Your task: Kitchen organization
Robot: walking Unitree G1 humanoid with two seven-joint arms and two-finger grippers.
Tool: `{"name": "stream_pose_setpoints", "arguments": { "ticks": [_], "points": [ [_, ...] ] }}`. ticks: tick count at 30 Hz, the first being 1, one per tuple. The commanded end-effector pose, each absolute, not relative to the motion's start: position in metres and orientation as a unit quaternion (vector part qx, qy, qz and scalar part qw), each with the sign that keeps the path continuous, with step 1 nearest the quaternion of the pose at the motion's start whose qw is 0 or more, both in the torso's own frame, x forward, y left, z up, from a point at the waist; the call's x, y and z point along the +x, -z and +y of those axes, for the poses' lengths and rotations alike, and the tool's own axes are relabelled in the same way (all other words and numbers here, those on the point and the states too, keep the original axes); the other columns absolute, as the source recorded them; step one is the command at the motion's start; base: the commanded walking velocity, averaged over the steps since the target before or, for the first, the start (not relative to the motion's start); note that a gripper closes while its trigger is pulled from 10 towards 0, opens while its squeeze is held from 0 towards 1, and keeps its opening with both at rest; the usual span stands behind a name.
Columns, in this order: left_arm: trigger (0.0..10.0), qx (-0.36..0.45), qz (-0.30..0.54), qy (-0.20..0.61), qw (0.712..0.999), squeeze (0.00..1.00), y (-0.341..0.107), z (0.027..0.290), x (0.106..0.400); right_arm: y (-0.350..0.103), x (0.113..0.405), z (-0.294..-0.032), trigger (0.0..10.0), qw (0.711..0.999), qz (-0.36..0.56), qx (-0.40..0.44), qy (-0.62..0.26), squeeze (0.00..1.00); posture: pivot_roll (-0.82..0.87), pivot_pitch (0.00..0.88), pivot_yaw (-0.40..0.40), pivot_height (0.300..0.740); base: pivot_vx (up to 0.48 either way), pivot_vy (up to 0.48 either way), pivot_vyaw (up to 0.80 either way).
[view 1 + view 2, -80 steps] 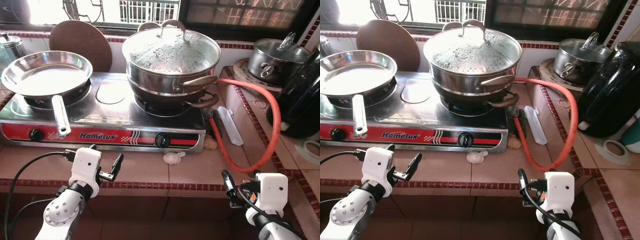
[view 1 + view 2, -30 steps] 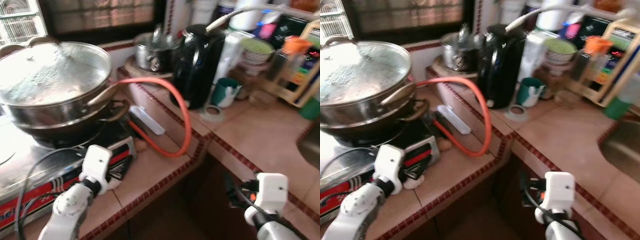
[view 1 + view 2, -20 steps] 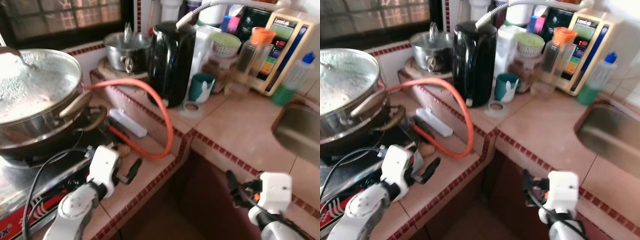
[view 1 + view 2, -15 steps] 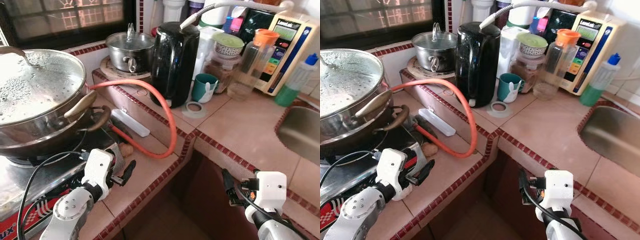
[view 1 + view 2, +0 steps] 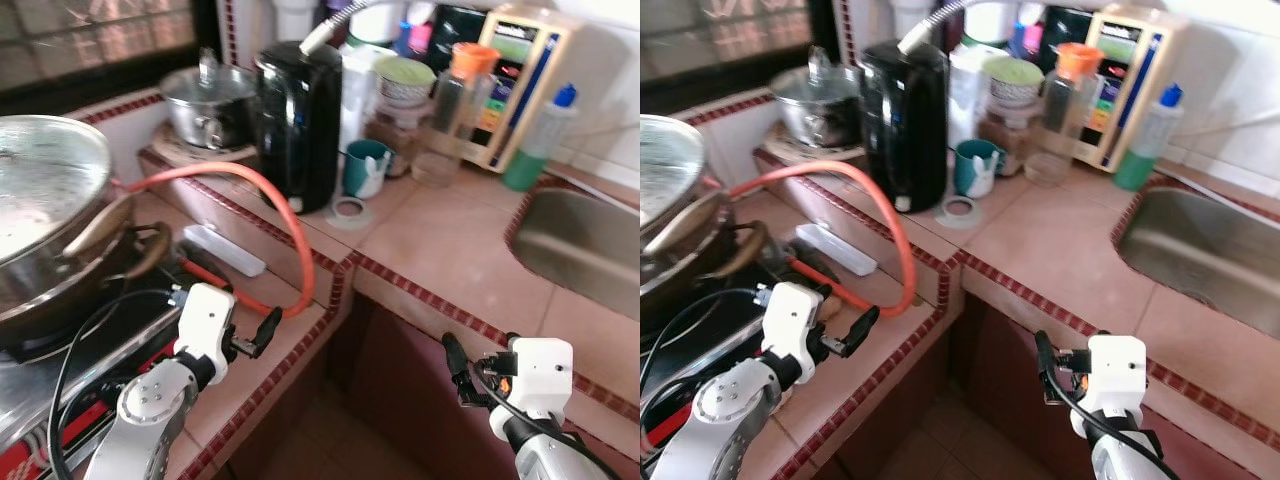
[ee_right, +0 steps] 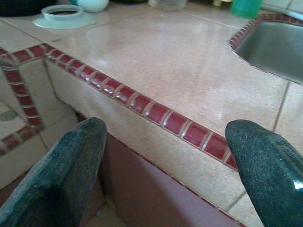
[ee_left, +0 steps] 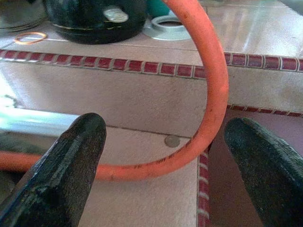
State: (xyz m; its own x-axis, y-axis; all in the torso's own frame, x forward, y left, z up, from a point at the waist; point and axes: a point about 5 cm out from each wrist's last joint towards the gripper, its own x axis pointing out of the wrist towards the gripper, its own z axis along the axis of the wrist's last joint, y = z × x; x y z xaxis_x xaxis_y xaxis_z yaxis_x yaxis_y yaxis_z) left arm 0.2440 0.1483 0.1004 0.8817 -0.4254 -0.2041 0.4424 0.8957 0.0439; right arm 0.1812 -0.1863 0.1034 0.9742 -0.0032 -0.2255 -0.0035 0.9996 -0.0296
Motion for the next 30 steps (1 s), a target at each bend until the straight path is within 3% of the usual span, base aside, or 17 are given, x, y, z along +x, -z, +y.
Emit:
{"name": "stream_pose_setpoints", "arguments": {
  "ticks": [1, 11, 21, 30],
  "points": [
    [10.0, 0.041, 0.099, 0.223, 0.969, 0.00, -0.101, 0.148, 0.245, -0.103, 0.182, -0.187, 10.0, 0.993, 0.117, -0.016, 0.001, 0.00, 0.09, 0.000, -0.035, 0.740, 0.000, 0.000, -0.78],
    [10.0, 0.035, 0.114, 0.232, 0.965, 0.00, -0.097, 0.144, 0.240, -0.103, 0.181, -0.187, 10.0, 0.993, 0.118, -0.016, 0.002, 0.00, 0.09, 0.000, -0.035, 0.740, 0.000, 0.000, -0.78],
    [10.0, 0.070, 0.119, 0.173, 0.975, 0.00, -0.090, 0.167, 0.219, -0.103, 0.184, -0.187, 10.0, 0.993, 0.115, -0.020, -0.007, 0.00, 0.11, 0.000, -0.046, 0.740, 0.000, 0.000, 0.00],
    [10.0, 0.071, 0.115, 0.177, 0.975, 0.00, -0.093, 0.168, 0.220, -0.104, 0.188, -0.187, 10.0, 0.993, 0.112, -0.022, -0.012, 0.00, 0.11, 0.000, -0.050, 0.740, 0.000, 0.000, 0.00]
  ]
}}
